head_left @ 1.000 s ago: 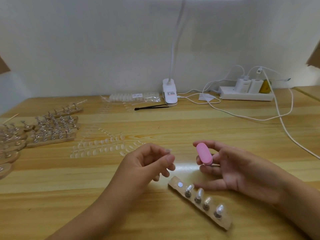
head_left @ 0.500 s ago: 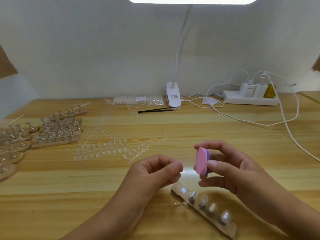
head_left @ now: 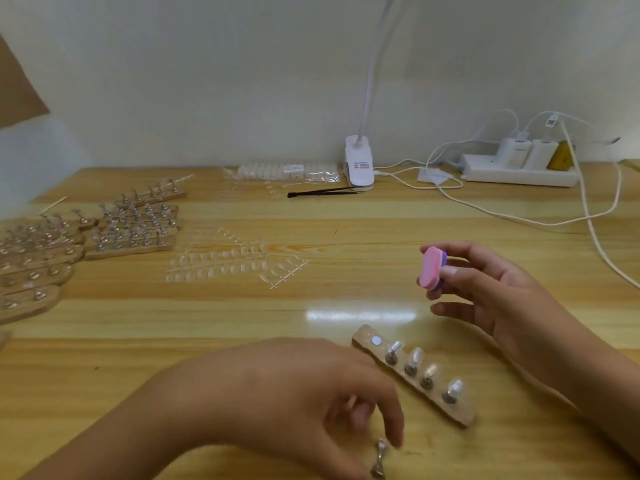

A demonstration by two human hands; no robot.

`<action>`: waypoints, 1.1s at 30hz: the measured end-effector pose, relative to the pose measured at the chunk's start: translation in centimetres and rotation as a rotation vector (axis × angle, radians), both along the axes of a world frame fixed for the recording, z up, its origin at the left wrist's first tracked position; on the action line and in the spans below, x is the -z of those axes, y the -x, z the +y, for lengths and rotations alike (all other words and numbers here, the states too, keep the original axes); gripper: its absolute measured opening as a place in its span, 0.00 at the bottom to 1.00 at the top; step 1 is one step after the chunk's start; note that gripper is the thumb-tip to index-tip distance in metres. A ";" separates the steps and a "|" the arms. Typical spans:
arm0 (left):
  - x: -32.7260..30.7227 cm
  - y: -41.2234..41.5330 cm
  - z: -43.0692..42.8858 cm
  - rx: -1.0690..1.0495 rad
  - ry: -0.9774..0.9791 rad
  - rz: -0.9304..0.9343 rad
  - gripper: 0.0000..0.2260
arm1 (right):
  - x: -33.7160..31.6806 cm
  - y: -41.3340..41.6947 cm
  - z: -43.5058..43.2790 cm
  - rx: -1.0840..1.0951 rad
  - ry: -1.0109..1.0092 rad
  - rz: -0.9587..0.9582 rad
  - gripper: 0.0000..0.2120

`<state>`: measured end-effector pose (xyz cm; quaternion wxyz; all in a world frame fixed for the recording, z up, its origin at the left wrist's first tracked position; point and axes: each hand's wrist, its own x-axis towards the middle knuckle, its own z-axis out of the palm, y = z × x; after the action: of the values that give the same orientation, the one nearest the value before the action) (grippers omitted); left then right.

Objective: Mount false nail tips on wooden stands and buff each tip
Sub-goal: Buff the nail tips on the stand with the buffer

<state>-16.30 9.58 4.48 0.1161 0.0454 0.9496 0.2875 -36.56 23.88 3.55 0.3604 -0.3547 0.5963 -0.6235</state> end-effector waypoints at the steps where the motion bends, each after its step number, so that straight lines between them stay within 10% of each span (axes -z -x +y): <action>1: 0.3 0.0 0.6 0.037 0.073 0.023 0.14 | 0.0 0.0 0.0 0.000 -0.001 0.002 0.18; 7: 0.6 0.6 1.1 -0.062 -0.022 0.115 0.05 | 0.2 0.2 -0.1 0.008 -0.015 0.015 0.17; 17: 0.1 1.3 -0.2 -0.524 -0.847 0.408 0.17 | 0.2 -0.6 0.2 -0.086 0.042 0.007 0.16; 33: 1.6 2.0 0.6 -0.675 -1.007 0.373 0.08 | -0.4 -1.9 0.7 -0.157 0.114 0.091 0.18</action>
<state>-18.32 10.19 2.92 -0.1842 -0.1583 0.6643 0.7069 -34.69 24.60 3.93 0.3599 -0.4484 0.5459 -0.6094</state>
